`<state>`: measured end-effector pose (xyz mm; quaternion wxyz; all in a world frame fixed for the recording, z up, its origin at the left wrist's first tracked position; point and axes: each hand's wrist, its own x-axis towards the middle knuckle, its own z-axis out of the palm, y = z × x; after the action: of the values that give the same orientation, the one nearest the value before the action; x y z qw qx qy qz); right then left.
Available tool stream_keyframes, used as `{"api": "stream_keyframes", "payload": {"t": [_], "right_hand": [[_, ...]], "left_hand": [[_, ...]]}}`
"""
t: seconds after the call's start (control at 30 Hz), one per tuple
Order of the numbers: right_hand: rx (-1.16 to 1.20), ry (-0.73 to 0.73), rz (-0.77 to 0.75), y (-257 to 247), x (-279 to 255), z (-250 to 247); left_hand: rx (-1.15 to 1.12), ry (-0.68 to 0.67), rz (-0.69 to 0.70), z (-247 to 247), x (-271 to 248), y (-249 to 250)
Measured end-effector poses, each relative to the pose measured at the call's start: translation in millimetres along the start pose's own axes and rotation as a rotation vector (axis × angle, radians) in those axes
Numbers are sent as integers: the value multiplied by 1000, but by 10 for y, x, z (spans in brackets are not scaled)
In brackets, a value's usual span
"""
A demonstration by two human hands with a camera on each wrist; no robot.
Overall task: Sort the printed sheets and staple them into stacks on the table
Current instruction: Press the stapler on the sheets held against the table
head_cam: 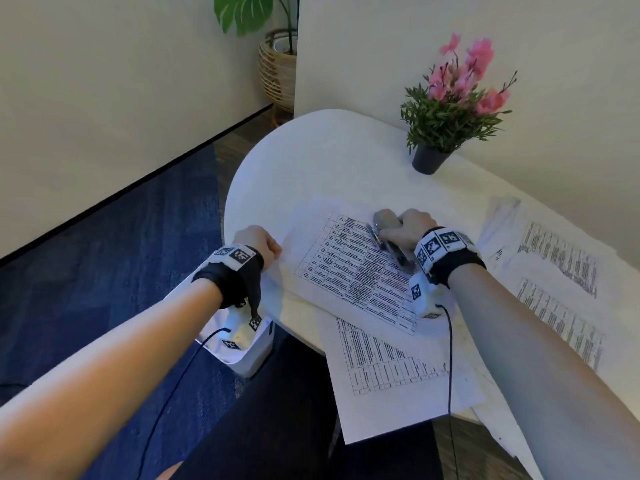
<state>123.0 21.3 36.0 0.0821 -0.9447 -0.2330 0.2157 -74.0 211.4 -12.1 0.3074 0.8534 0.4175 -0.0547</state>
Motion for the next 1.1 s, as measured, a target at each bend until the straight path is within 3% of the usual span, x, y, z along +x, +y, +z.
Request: {"api": "stream_keyframes", "payload": {"t": [0.1, 0.23, 0.33, 0.53, 0.6, 0.7, 0.77, 0.9, 0.97, 1.1], "right_hand": [[111, 27, 76, -26, -102, -50], [310, -5, 159, 15, -256, -15], [509, 57, 225, 90, -334, -54], [804, 177, 270, 126, -507, -163], [860, 179, 265, 112, -548, -197], [747, 125, 198, 81, -644, -236], [553, 71, 161, 67, -721, -220], [292, -116, 178, 121, -780, -142], [207, -171, 189, 149, -806, -95], [29, -50, 171, 174, -832, -74]], "left_hand": [[-75, 124, 6, -49, 38, 33], [-8, 87, 31, 80, -72, 165], [-51, 72, -10, 187, -189, 259], [-326, -113, -174, 212, -267, 460], [-483, -113, -125, 263, -297, 520], [-476, -210, -58, 323, -406, 619], [-392, -283, 17, 380, -454, 683], [148, -293, 419, 511, -576, 646], [341, -337, 520, 585, -615, 571], [587, -393, 576, 662, -698, 474]]}}
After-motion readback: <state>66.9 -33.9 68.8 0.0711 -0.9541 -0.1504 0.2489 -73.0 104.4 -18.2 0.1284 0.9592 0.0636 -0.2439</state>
